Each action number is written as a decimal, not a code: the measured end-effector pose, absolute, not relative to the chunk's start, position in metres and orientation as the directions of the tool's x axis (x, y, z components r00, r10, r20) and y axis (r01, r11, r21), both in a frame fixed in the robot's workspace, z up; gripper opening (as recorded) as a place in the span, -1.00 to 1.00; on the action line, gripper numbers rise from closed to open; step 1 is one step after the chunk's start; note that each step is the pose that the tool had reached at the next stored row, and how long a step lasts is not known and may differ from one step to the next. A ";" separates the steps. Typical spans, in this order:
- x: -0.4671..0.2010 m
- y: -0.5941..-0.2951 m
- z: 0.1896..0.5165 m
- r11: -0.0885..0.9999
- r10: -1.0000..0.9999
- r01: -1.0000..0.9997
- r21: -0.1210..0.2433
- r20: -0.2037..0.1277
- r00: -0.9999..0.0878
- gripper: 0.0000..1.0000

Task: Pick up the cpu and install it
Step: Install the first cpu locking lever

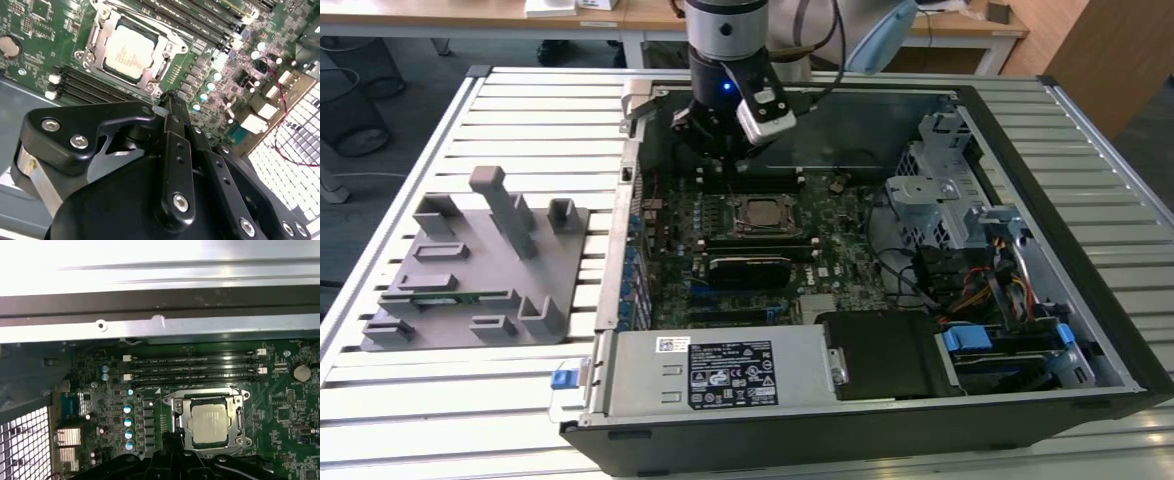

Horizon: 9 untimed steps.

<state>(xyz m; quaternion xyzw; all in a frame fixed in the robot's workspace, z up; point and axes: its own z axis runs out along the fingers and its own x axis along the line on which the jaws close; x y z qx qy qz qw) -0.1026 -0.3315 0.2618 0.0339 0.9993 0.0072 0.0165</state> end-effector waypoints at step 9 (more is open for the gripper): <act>-0.105 -0.332 0.261 1.000 -0.021 -0.022 0.016 -0.035 -0.999 -0.79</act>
